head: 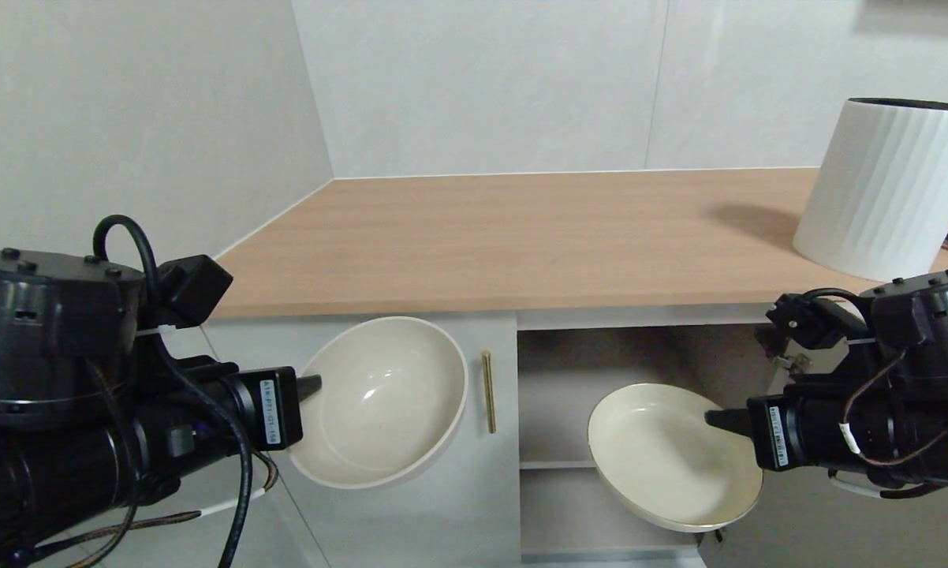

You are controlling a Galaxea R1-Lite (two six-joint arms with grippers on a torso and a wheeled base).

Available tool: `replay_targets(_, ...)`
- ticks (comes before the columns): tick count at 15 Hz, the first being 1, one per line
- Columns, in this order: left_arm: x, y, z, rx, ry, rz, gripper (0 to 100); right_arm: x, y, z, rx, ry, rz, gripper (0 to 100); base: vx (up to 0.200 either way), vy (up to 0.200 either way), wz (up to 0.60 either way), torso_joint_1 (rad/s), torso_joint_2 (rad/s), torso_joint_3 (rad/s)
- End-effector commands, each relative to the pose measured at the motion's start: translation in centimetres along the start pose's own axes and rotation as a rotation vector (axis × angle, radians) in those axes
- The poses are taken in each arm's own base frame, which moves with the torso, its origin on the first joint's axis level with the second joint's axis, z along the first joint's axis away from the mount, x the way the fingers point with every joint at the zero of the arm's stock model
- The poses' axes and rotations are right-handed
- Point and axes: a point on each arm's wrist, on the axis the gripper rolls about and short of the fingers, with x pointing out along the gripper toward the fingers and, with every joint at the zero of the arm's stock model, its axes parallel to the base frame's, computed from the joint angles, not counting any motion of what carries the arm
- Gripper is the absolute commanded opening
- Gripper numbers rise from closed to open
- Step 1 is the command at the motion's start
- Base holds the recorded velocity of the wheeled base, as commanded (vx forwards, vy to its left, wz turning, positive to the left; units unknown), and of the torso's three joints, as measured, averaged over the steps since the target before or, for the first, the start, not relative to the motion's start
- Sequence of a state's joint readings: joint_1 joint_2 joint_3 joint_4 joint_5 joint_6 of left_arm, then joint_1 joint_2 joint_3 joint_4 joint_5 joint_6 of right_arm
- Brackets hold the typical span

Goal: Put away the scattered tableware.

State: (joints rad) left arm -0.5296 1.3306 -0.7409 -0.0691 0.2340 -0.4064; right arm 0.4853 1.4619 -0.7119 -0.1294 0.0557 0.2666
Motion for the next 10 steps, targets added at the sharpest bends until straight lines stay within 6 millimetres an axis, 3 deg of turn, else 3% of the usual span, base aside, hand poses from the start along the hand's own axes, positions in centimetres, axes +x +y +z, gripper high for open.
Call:
replay_targets(1,0.07,0.00,-0.02,0.000,0.002,0.002,0,0.13,0.00,-0.05,0.000,0.006,0.000,0,0.000,0.000,0.00,-0.154,0.46,0.286)
replay_targets(6,0.11,-0.01,-0.03,0.001,0.004,0.001,0,0.15,-0.07,-0.15,0.000,0.008,-0.003,0,0.000,0.000,0.00,-0.132,0.45,0.311)
replay_targets(10,0.11,0.00,-0.03,0.001,0.003,0.002,0,0.32,-0.05,-0.21,-0.001,0.014,-0.004,0,0.000,0.000,0.00,-0.022,0.11,0.072)
